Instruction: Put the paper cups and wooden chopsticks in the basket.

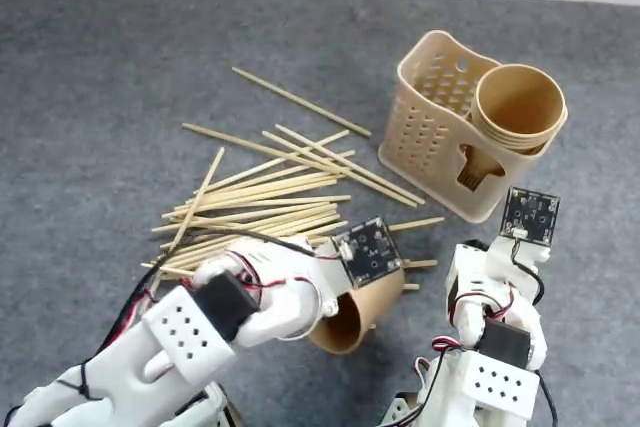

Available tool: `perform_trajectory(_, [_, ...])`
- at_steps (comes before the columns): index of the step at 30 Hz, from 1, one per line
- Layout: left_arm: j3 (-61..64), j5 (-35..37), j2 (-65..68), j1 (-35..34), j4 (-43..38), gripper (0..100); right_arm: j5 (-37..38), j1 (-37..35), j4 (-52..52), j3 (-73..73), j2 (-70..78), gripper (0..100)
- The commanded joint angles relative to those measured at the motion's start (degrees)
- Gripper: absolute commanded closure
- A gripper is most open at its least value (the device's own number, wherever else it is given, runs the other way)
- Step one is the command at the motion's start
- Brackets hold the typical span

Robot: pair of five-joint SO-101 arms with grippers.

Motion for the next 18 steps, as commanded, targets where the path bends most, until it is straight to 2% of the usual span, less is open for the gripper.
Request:
perform_trajectory(1, [-13.23, -2.29, 0.13, -1.63, 10.81, 99, 0.00, 0.57, -1.01, -0.75, -0.75, 99.2])
perform_trajectory(4, [-21.67, -2.20, 0.22, -1.63, 17.05, 99, 0.00, 0.57, -1.01, -0.75, -0.75, 99.2])
perform_trajectory(7, [-28.70, -2.29, 0.22, -1.63, 20.04, 99, 0.00, 0.57, -1.01, -0.75, -0.75, 99.2])
perform_trajectory(12, [-36.79, -2.20, 2.15, -1.63, 20.31, 99, -0.09, 2.42, -1.01, -0.75, -0.75, 99.2])
perform_trajectory(18, [-50.33, -2.11, 15.69, -1.63, 20.57, 99, -0.18, 3.38, -0.92, -0.84, -0.75, 99.2])
